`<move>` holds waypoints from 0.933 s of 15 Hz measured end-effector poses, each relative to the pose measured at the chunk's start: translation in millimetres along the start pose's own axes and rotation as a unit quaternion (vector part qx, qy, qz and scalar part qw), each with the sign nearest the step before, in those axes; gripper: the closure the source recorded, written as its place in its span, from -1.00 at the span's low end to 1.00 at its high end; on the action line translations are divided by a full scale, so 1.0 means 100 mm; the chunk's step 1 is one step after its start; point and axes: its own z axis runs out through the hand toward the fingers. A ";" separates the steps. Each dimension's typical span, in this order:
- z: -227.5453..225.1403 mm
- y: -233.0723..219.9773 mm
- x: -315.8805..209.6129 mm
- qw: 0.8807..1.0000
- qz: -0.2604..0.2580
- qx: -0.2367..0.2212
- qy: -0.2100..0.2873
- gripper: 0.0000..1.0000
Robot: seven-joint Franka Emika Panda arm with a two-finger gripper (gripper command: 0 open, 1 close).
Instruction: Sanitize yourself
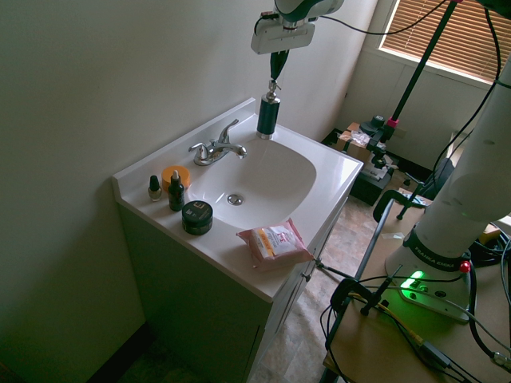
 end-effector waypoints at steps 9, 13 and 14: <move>0.13 0.06 -0.06 1.000 -0.001 -0.004 -0.003 1.00; -0.36 0.01 -0.13 0.999 -0.013 0.033 0.014 1.00; -0.52 -0.02 -0.21 0.999 -0.022 0.040 0.016 1.00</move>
